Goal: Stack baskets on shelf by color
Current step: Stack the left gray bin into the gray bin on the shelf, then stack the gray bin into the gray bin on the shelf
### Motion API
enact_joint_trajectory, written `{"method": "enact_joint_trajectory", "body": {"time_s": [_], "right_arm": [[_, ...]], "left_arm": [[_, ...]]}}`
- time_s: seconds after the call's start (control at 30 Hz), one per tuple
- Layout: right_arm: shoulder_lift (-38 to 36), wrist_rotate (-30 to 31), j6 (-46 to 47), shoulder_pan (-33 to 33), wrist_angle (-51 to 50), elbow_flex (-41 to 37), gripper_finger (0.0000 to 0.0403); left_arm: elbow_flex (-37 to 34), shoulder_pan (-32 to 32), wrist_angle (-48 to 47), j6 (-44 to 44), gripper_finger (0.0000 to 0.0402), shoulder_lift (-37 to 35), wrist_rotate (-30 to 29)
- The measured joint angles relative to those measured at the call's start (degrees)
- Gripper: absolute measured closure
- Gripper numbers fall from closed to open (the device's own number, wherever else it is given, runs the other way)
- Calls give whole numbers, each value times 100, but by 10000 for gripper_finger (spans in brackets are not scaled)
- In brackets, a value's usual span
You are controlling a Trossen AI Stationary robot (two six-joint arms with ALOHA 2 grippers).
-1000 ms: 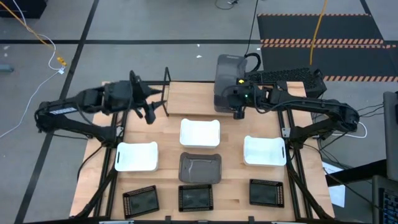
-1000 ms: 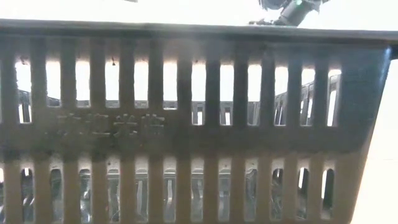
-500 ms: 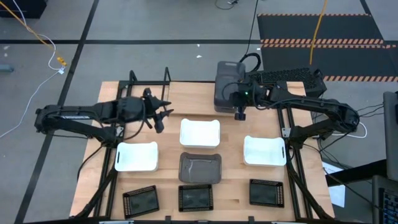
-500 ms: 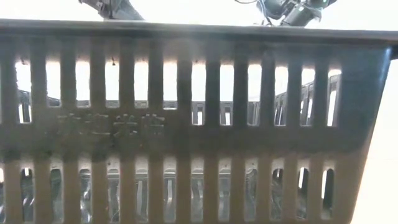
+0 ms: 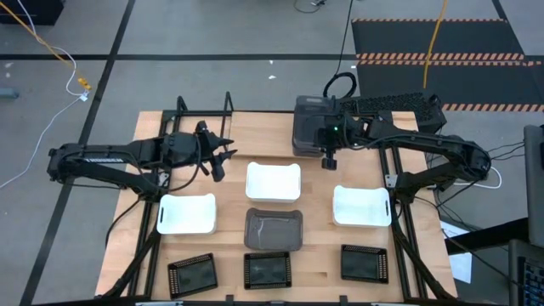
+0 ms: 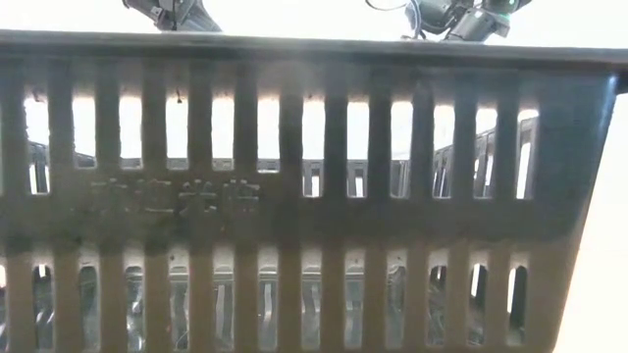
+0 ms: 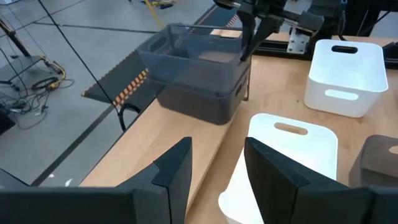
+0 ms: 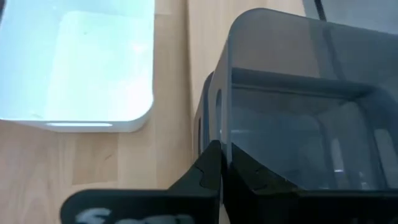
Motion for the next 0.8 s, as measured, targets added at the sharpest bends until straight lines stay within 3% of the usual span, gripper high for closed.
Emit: {"method": "enact_joint_trajectory", "body": {"time_s": [0.23,0.6,0.8], "right_arm": [[44,-113,-155,-107,-100,0,382],[-293,-14,-190,-174,218,3,241],[-983,31,253,-131,263,7,216]], "left_arm": [[0,0,-1,9,254,0,0],[-313,14,197,-148,254,441,-105],[-583,5,276,-502,254,628,-213]]}}
